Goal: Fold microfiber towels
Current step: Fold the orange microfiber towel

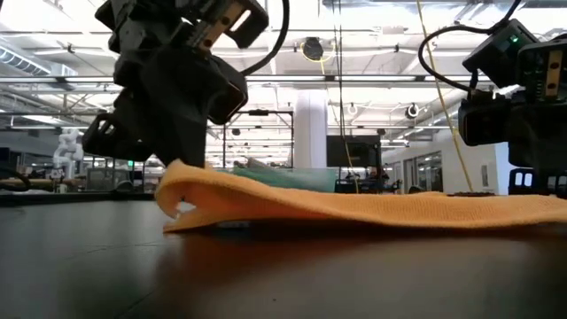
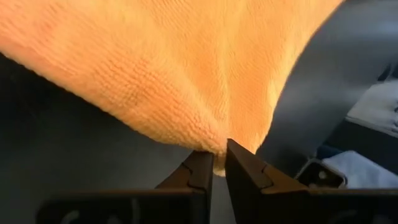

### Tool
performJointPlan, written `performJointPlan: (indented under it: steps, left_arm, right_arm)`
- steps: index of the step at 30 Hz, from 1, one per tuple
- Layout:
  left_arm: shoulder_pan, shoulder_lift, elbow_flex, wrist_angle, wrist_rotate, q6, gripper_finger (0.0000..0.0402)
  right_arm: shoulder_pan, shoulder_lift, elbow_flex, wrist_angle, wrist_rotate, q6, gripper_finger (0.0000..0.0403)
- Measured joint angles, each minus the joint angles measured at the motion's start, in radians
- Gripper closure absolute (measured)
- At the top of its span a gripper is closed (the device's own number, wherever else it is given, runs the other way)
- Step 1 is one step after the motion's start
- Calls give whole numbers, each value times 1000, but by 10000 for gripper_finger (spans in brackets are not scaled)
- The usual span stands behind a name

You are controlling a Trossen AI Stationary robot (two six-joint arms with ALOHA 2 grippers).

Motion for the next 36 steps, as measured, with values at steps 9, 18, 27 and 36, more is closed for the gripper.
performJointPlan:
  steps: [9,18,27,36]
  left_arm:
    - [0,3,0,-81,-44,-35,360]
    - [-14,3,0,-68,-34,-12,359]
    - [-20,3,0,-40,-52,72,330]
    - [-18,5,0,-44,-105,86,236]
  right_arm:
    - [0,0,0,0,0,-1,403]
    - [0,0,0,1,0,-19,403]
    - [0,0,0,21,0,-27,403]
    - [0,0,0,42,0,-27,403]
